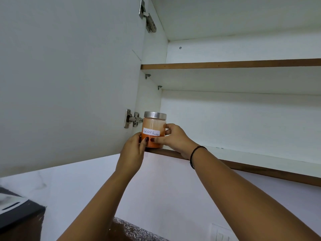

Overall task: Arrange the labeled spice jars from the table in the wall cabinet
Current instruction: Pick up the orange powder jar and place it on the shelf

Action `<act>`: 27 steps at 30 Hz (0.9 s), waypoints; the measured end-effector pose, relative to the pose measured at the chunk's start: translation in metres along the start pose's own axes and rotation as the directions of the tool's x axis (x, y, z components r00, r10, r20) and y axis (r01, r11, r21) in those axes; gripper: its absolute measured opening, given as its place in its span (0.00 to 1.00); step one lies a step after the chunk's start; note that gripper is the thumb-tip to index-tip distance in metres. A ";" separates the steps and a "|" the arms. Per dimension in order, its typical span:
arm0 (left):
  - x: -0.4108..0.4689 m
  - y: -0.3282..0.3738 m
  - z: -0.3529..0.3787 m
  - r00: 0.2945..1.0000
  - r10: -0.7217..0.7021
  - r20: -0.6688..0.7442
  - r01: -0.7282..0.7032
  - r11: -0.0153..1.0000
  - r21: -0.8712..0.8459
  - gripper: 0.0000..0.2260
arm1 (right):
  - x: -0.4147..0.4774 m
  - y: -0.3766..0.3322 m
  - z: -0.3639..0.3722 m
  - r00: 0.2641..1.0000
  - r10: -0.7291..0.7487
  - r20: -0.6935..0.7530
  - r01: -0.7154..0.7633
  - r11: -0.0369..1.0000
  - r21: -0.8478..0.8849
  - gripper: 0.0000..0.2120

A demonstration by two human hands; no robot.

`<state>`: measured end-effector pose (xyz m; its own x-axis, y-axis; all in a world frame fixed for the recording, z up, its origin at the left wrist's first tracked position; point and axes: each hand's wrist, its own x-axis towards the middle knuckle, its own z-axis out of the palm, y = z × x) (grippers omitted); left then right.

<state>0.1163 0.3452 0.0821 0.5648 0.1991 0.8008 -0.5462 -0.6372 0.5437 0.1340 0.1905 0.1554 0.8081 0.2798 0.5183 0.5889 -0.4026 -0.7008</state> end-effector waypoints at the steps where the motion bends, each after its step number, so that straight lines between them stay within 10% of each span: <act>1: 0.001 -0.003 0.002 1.000 0.004 -0.018 -0.004 1.000 0.025 0.13 | 0.003 0.001 0.002 1.000 0.001 0.003 -0.001 1.000 0.002 0.35; 15: -0.014 -0.011 0.052 0.965 0.054 -0.257 0.014 0.966 0.256 0.22 | 0.026 0.024 0.007 0.996 0.086 -0.008 -0.086 0.996 0.003 0.16; 27: -0.008 -0.003 0.051 0.957 -0.034 -0.288 0.115 0.956 0.271 0.21 | 0.026 0.021 0.024 0.982 0.048 -0.184 -0.086 0.975 -0.205 0.28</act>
<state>0.1451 0.3071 0.0612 0.3811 0.4261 0.8205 -0.2896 -0.7878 0.5436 0.1680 0.2106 0.1422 0.8196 0.0949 0.5650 0.5017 -0.5950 -0.6278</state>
